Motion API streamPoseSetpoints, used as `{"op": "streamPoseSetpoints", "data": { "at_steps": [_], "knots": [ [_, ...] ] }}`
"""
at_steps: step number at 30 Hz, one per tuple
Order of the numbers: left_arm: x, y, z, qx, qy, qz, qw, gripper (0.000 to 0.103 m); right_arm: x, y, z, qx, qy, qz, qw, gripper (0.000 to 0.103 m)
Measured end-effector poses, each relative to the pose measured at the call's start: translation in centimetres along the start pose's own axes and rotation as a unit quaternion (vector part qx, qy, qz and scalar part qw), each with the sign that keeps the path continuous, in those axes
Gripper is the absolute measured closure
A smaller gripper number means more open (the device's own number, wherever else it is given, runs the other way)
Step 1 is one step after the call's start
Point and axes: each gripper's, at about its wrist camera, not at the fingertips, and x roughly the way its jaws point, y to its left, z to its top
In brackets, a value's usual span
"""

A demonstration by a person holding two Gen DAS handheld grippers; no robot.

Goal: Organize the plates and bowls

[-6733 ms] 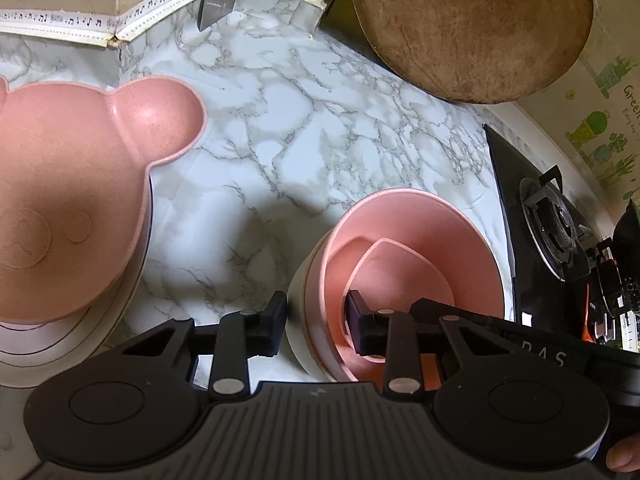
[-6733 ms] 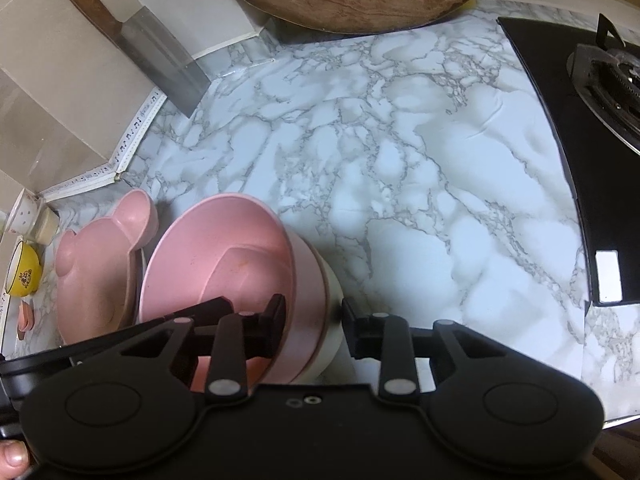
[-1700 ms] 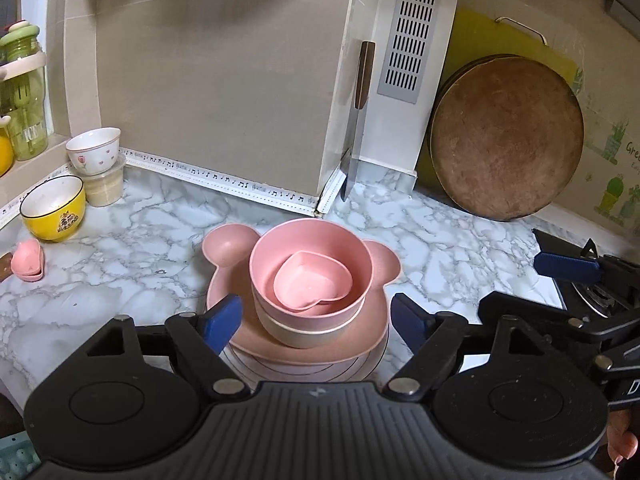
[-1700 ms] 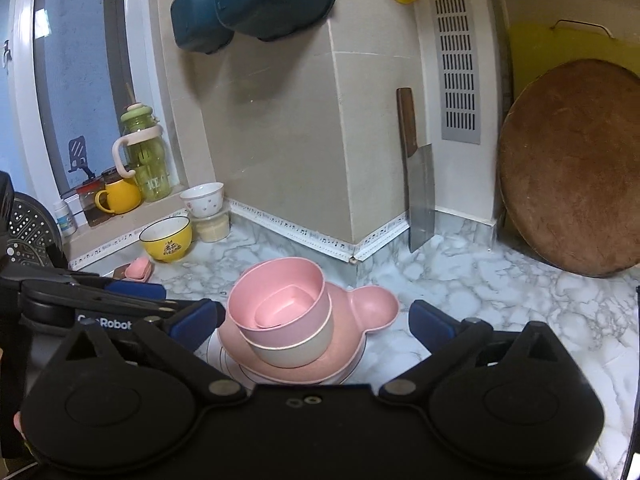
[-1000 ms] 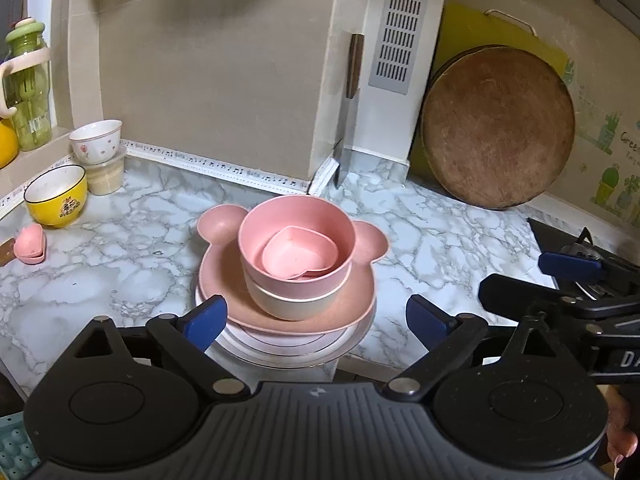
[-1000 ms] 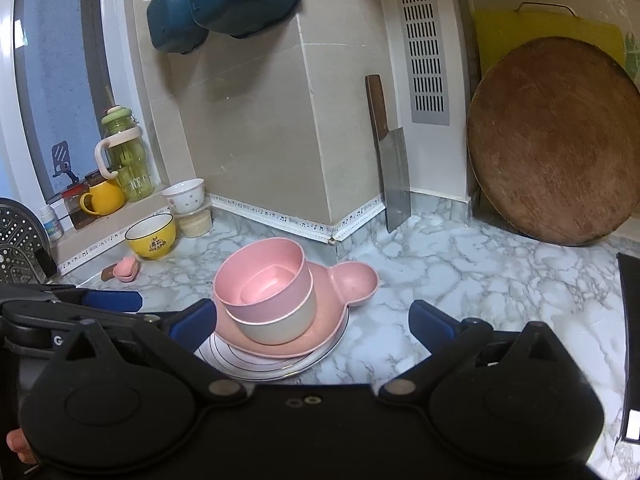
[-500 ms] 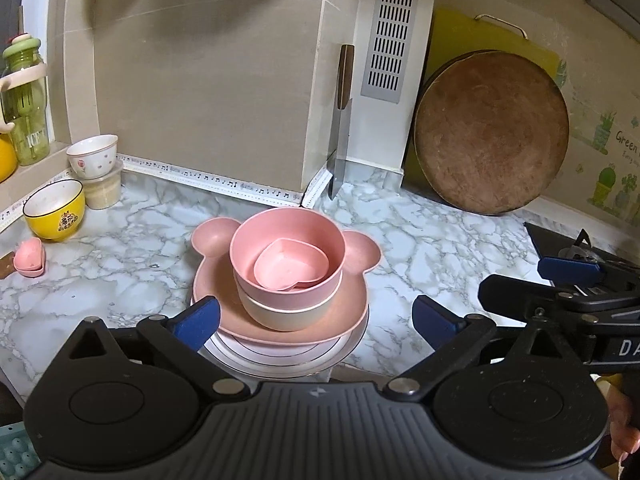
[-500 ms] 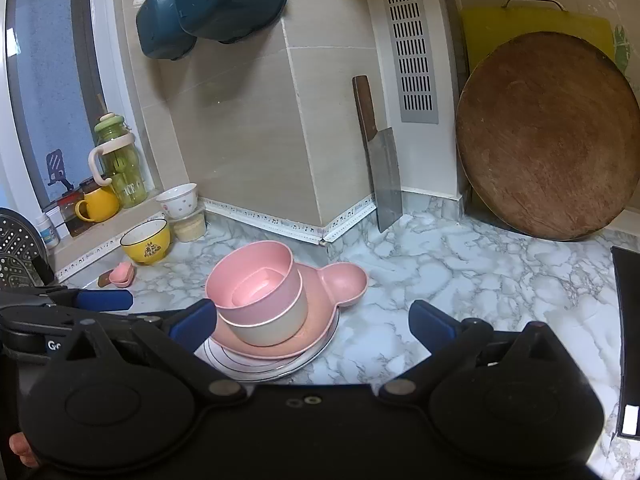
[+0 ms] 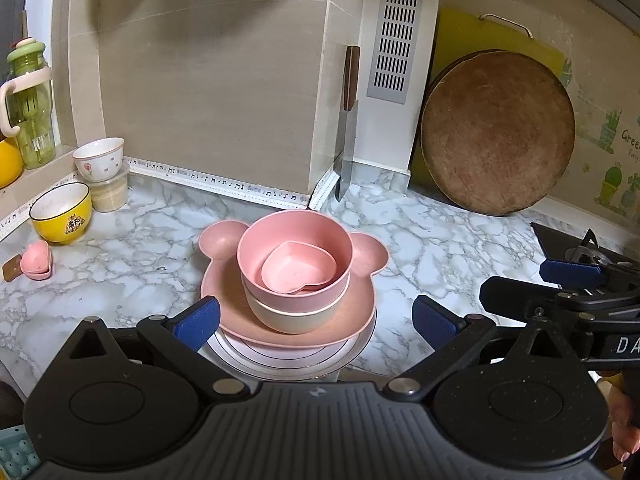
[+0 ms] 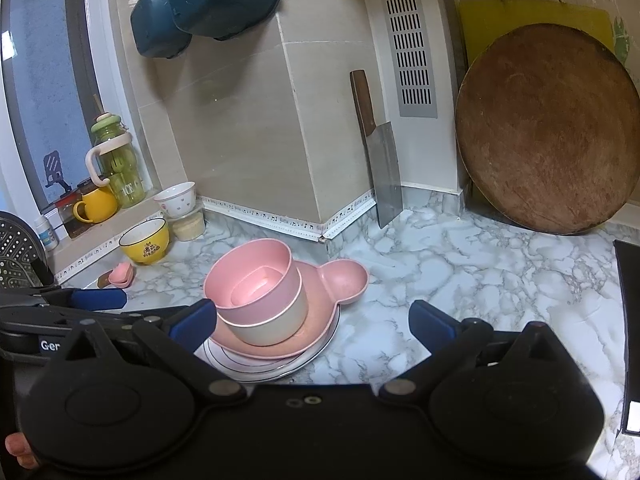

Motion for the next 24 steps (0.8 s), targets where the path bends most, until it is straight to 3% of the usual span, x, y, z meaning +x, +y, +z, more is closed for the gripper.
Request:
{"op": "streamPoseSetpoints", "data": {
  "at_steps": [24],
  "knots": [
    [0.04,0.51,0.11,-0.006,-0.003,0.004,1.0,0.0,0.79,-0.1,0.18,0.004,0.005,-0.006,1.0,0.0]
  ]
}}
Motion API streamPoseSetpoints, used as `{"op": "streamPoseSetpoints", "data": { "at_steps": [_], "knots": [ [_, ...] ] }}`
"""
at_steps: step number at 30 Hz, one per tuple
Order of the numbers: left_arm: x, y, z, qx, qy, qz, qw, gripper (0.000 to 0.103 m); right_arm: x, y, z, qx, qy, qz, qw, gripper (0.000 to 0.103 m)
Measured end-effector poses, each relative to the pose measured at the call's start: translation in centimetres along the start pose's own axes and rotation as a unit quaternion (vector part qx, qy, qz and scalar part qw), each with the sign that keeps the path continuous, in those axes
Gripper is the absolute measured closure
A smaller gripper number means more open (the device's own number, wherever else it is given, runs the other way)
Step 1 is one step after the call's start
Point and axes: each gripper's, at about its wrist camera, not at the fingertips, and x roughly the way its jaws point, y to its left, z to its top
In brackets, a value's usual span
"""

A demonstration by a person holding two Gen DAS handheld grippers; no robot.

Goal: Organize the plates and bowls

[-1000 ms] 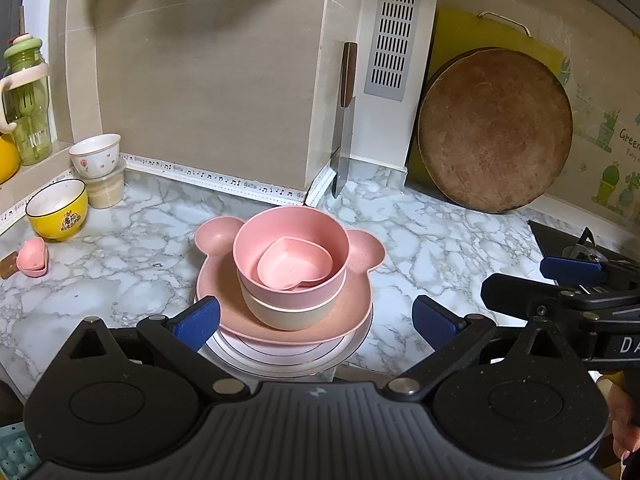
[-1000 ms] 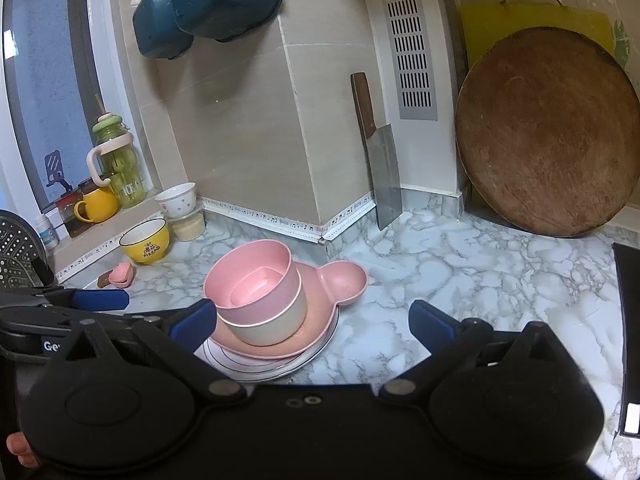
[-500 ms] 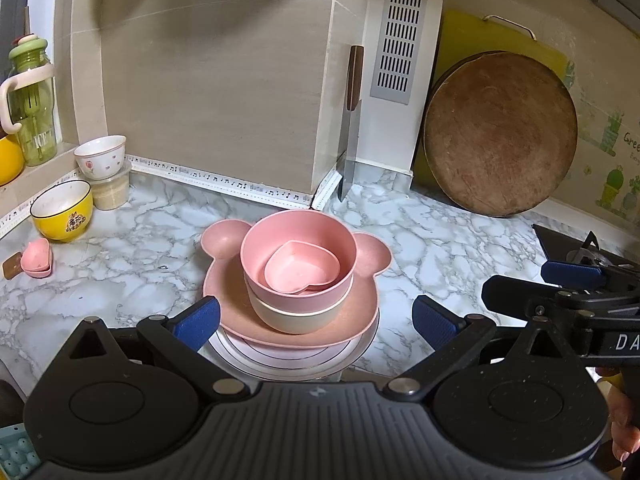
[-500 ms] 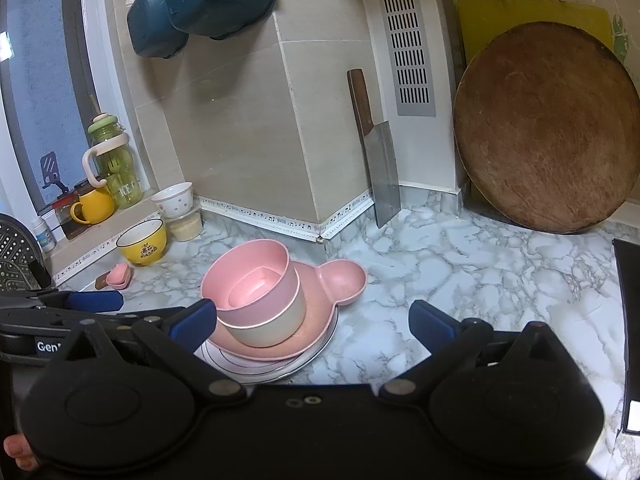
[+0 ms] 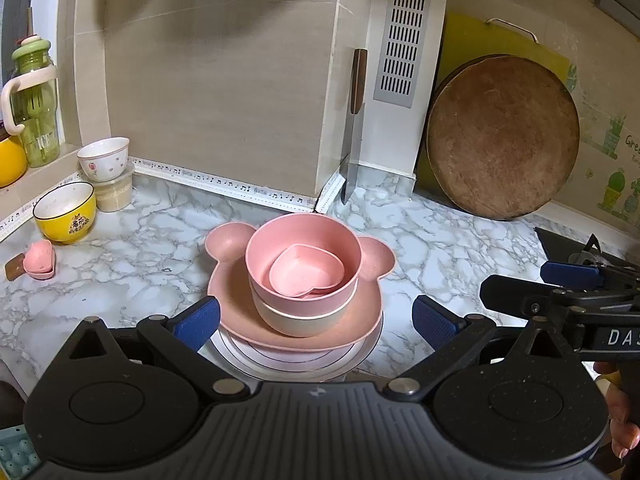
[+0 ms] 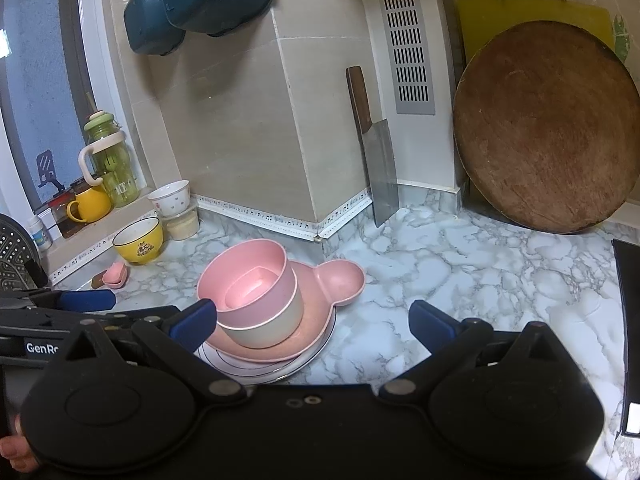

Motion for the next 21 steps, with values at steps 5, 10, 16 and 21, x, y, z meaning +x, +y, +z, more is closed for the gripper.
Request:
{"op": "streamPoseSetpoints", "data": {
  "at_steps": [5,10,16,21],
  "knots": [
    [0.03,0.18,-0.02,-0.003,0.0,0.0,1.0,0.0,0.14,0.13,0.01,-0.002,0.003,-0.002,1.0,0.0],
    [0.02,0.21,-0.08,-0.006,0.002,-0.005,1.0,0.0,0.16,0.14,0.02,-0.002,0.004,-0.002,1.0,0.0],
    [0.16,0.27,-0.04,-0.012,0.006,-0.003,0.9999,0.0,0.19,0.13,0.05,-0.002,0.005,-0.001,1.0,0.0],
    [0.18,0.32,0.01,-0.012,0.006,-0.004,0.9999,0.0,0.21,0.09,-0.03,-0.002,0.007,-0.001,1.0,0.0]
  ]
}}
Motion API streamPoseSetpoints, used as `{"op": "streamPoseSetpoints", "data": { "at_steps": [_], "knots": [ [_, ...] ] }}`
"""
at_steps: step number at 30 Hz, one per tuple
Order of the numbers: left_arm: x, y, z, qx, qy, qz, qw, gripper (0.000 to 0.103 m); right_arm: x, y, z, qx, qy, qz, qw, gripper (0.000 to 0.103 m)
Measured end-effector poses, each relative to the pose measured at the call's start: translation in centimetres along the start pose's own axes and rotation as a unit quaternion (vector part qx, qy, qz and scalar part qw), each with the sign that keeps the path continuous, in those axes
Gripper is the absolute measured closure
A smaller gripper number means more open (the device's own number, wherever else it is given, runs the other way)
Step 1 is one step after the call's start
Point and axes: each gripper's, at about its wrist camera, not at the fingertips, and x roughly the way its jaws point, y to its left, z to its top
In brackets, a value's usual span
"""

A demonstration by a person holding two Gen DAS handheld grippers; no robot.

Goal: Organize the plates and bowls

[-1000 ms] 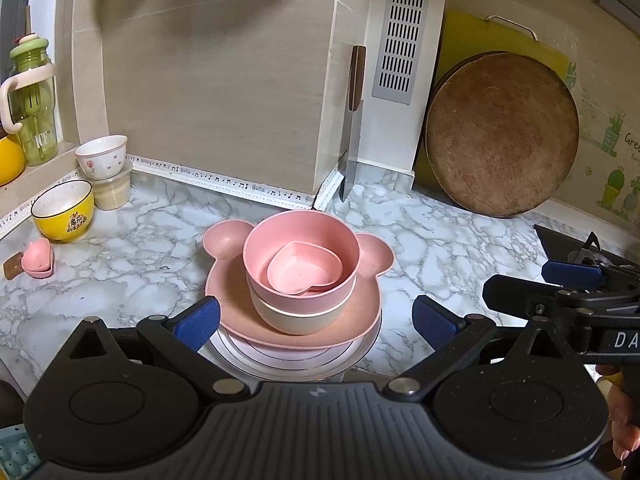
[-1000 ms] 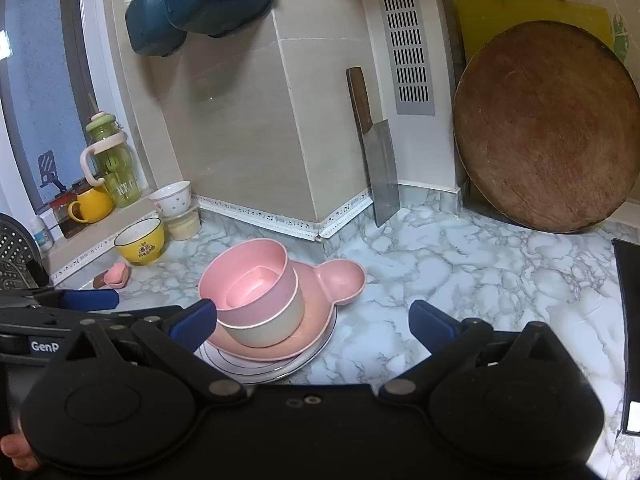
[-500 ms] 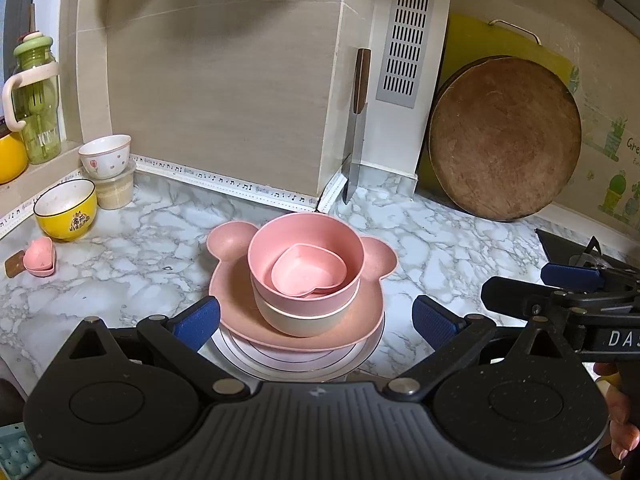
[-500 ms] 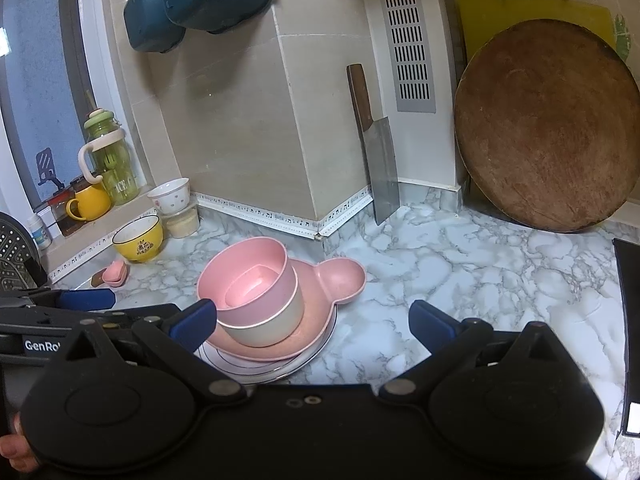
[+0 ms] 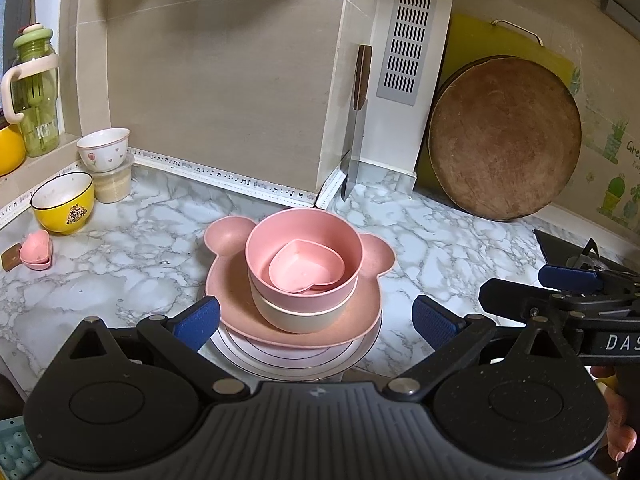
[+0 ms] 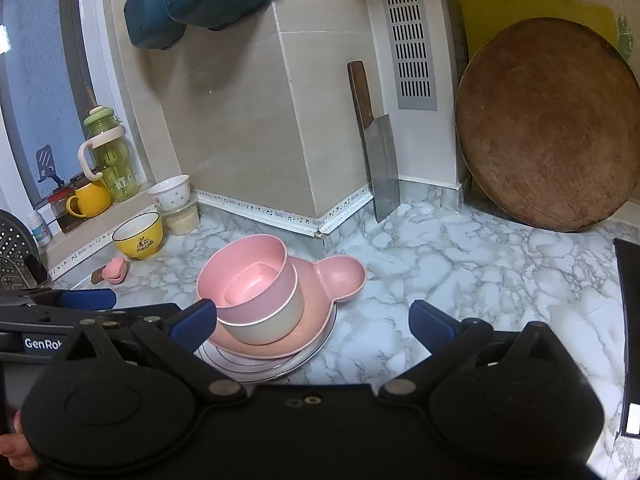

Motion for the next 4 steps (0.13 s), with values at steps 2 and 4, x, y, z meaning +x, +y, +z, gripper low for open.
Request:
{"op": "streamPoseSetpoints", "data": {
  "at_steps": [2,4],
  "knots": [
    [0.02,0.04,0.0,-0.001,0.001,0.0,1.0,0.0,0.01,-0.06,-0.02,0.0,0.001,0.0,1.0,0.0],
    [0.09,0.0,0.02,-0.003,0.004,-0.001,1.0,0.0,0.05,-0.23,-0.07,0.002,0.002,0.0,1.0,0.0]
  ]
}}
